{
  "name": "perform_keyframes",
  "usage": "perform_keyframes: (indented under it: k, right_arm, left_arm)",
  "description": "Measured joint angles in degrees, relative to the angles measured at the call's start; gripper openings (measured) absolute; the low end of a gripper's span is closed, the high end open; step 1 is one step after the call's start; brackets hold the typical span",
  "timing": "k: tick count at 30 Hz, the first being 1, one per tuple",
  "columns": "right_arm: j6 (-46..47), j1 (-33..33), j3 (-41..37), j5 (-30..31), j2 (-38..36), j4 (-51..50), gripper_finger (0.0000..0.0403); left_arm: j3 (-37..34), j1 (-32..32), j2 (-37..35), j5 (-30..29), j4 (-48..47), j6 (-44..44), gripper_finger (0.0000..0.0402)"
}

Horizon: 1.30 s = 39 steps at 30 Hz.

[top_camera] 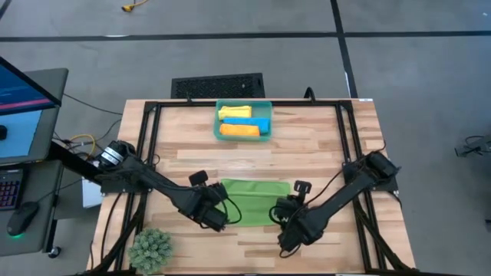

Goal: Roll microfiber towels into tight, uniform cylinder then place into a basket
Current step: Fold the green microfiber towel

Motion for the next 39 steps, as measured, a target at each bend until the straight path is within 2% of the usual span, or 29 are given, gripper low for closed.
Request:
perform_keyframes:
  k: [9, 13, 17, 23, 29, 33, 39]
  right_arm:
    - [8.3, 7.8, 2.8, -0.3, -5.2, -0.6, 0.0002]
    - [13.2, 11.2, 3.0, 0.2, -5.5, 1.6, 0.0003]
    - [14.9, 13.2, 3.0, 3.9, -3.8, 5.5, 0.0003]
    - [14.7, 11.8, 3.0, 4.8, -1.8, 4.0, 0.0003]
    - [14.3, 8.4, 3.0, 6.5, -1.8, 1.2, 0.0003]
    - [14.7, 6.2, -1.6, 6.7, -1.8, 2.8, 0.0002]
    - [15.1, 4.0, -7.4, 5.0, -1.8, 5.6, 0.0002]
  left_arm:
    - [9.1, -3.9, 0.0, 5.5, -0.3, 2.8, 0.0]
    - [11.1, -6.8, 0.0, 6.5, 0.1, -2.6, 0.0]
    - [10.1, -8.6, 0.0, 6.9, 0.5, -8.5, 0.0]
    - [9.4, -8.7, -0.1, 4.4, -1.0, -11.0, 0.0]
    - [9.4, -5.2, -0.1, 0.6, -5.9, -9.7, 0.0]
    - [9.3, -2.9, -0.1, -2.8, -8.8, -10.0, 0.0]
    - [9.2, -1.9, -0.1, -1.8, -7.2, -8.7, 0.0]
